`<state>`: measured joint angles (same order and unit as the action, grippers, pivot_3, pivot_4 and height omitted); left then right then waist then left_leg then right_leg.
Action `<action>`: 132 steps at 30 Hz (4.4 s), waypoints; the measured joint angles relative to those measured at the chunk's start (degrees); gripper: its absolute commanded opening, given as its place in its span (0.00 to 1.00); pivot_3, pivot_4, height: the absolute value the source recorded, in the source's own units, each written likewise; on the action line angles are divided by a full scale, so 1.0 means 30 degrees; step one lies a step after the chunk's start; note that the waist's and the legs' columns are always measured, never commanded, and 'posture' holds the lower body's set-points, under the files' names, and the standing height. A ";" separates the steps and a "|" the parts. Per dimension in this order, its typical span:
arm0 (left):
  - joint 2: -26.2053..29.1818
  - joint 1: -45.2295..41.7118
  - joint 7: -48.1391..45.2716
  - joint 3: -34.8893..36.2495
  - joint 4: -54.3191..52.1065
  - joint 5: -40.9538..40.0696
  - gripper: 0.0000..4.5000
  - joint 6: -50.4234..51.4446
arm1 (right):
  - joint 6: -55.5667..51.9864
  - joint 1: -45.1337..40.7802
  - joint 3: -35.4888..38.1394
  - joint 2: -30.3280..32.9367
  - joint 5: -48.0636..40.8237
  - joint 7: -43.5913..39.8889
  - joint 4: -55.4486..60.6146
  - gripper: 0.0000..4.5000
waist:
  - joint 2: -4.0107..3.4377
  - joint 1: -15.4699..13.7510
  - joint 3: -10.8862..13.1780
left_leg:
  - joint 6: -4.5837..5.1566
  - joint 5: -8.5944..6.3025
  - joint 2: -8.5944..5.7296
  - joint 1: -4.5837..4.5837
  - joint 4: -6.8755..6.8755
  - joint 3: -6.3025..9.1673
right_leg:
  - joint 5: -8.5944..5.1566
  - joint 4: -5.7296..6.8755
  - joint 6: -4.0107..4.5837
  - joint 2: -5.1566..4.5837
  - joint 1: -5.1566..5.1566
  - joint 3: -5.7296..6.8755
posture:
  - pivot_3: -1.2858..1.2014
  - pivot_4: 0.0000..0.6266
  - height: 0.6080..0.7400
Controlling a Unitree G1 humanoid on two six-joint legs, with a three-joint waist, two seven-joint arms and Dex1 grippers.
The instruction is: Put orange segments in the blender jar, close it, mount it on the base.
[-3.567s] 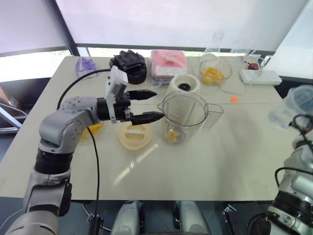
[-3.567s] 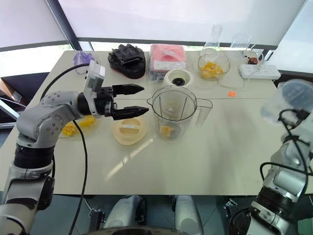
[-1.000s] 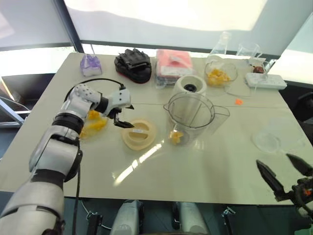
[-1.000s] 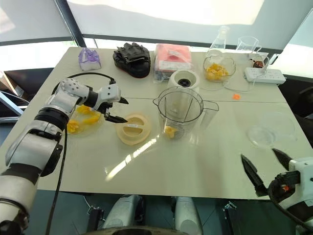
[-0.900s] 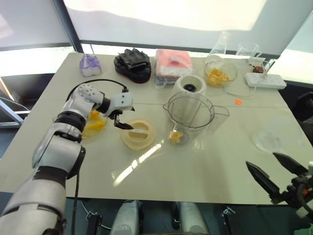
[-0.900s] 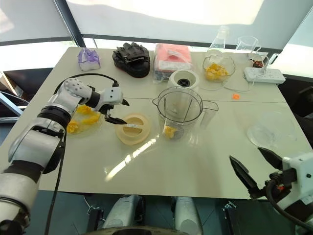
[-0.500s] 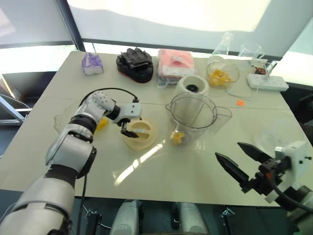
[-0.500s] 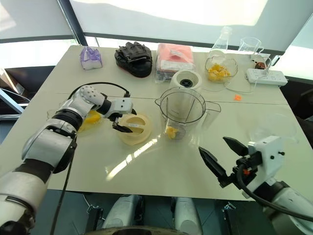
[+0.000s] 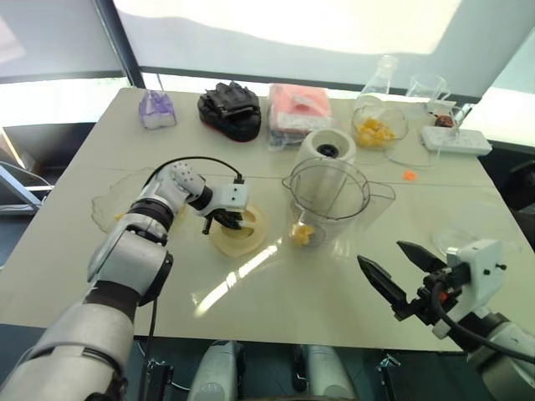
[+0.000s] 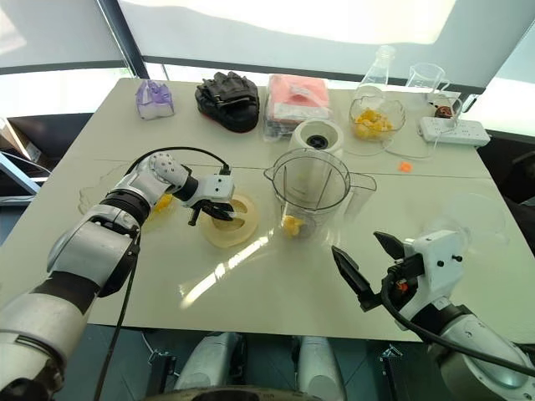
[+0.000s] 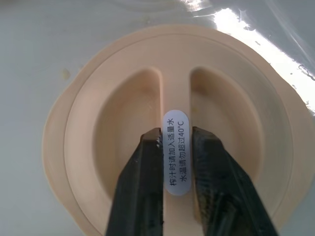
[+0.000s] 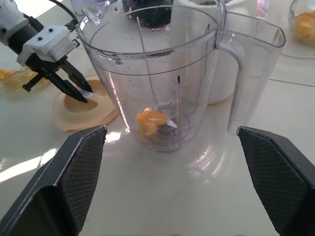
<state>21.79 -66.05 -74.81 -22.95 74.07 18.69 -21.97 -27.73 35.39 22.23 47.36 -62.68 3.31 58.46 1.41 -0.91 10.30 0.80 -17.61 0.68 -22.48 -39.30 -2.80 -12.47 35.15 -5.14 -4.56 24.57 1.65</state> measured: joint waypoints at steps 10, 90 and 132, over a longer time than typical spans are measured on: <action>-0.0044 0.0133 0.0474 -0.0022 -0.0056 0.0659 0.15 -0.0306 | -0.0702 -0.0609 -0.0482 -0.1106 0.1316 -0.0220 -0.0072 1.00 | 0.0013 0.0023 -0.0079 | 0.0001 0.0002 0.0004 0.0051 -0.0017 -0.0003 | -0.0003 0.0023 0.0044 0.0000 -0.0041 -0.0001 | 0.52 0.24 1.00; -0.5802 -1.0480 -0.5371 -0.0149 0.0353 -0.3459 0.05 0.5878 | 0.1355 -1.0951 -0.4728 -0.7616 1.6853 -0.3144 -1.2812 1.00 | -0.0101 0.0050 -0.0179 | 0.0115 -0.0064 -0.0028 -0.0124 -0.0255 0.0039 | -0.0020 0.0032 0.0056 0.0006 0.0000 0.0008 | 0.52 0.24 1.00; -0.6628 -0.9586 -0.3949 0.1219 0.0472 -0.1447 0.05 0.6760 | 0.6695 -1.4799 -0.5440 -0.9532 1.9541 -0.4231 -2.0102 1.00 | -0.0137 0.0097 -0.0200 | 0.0116 -0.0064 -0.0026 -0.0017 -0.0237 0.0047 | -0.0021 0.0067 0.0054 0.0015 -0.0076 0.0006 | 0.52 0.24 1.00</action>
<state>1.91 -94.80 -86.66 -19.30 75.48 14.35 -1.69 -7.65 -9.01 5.91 18.77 -4.06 -9.38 -1.85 1.00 -0.62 9.70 1.14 -17.80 0.60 -22.54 -40.01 -2.66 -12.54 35.35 -4.97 -4.52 24.35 1.67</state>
